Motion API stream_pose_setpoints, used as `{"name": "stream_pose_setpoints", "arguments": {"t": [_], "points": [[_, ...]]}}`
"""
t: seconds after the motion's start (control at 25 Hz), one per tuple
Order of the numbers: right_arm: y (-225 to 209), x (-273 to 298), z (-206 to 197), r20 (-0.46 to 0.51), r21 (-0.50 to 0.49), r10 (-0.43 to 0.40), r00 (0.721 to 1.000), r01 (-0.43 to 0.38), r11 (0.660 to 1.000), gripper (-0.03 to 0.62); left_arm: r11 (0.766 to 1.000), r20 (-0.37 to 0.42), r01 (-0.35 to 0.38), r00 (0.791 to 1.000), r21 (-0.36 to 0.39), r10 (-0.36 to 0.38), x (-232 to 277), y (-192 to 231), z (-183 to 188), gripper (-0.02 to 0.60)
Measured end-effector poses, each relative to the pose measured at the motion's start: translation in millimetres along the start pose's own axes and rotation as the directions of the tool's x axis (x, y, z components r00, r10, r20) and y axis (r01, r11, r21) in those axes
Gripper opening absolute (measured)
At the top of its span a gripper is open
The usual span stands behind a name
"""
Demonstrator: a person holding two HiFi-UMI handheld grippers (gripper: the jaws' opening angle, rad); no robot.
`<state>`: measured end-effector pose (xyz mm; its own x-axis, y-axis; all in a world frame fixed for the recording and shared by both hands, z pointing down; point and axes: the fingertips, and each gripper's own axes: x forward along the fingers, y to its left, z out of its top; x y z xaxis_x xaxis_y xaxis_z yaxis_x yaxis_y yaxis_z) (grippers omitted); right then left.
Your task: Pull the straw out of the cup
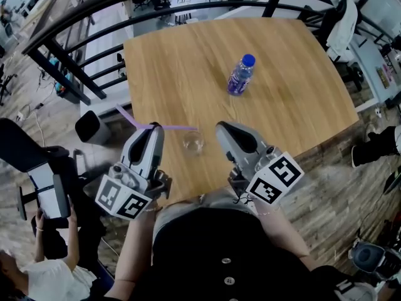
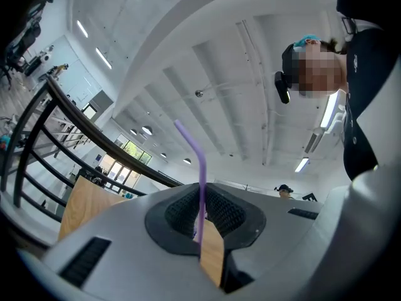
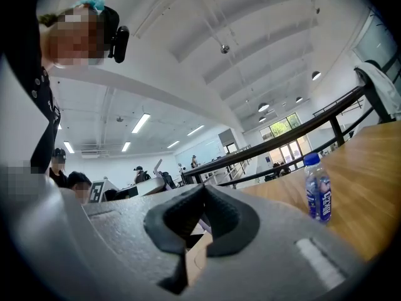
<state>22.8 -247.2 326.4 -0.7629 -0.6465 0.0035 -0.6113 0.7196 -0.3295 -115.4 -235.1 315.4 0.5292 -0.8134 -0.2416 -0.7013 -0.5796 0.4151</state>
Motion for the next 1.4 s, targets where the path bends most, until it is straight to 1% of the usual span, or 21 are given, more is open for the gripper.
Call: {"name": "stream_pose_setpoints", "arguments": {"t": [0.2, 0.36, 0.68, 0.88, 1.28, 1.4], "points": [[-1, 0, -6, -0.027, -0.007, 0.002, 1.0, -0.002, 1.0, -0.002, 1.0, 0.002, -0.015, 1.0, -0.008, 0.015, 0, 4, -1, 0.043], [-2, 1, -8, -0.031, -0.014, 0.001, 1.0, -0.002, 1.0, -0.002, 1.0, 0.008, -0.017, 1.0, -0.019, 0.017, 0, 6, -3, 0.043], [-1, 3, -12, -0.035, -0.009, 0.006, 0.999, -0.007, 1.0, -0.002, 1.0, 0.007, -0.017, 1.0, -0.015, 0.018, -1, 7, -4, 0.043], [0, 5, -13, -0.04, -0.008, 0.011, 0.999, -0.011, 1.0, -0.002, 0.999, 0.015, -0.023, 1.0, -0.039, 0.024, 0, 8, -5, 0.043], [7, 7, -14, -0.048, -0.03, 0.045, 0.998, -0.047, 0.998, -0.002, 0.999, 0.011, -0.025, 1.0, -0.047, 0.025, -1, 10, -6, 0.042], [7, 7, -15, -0.049, -0.025, 0.043, 0.998, -0.045, 0.999, -0.002, 0.998, 0.011, -0.025, 1.0, -0.05, 0.025, -1, 10, -7, 0.043]]}}
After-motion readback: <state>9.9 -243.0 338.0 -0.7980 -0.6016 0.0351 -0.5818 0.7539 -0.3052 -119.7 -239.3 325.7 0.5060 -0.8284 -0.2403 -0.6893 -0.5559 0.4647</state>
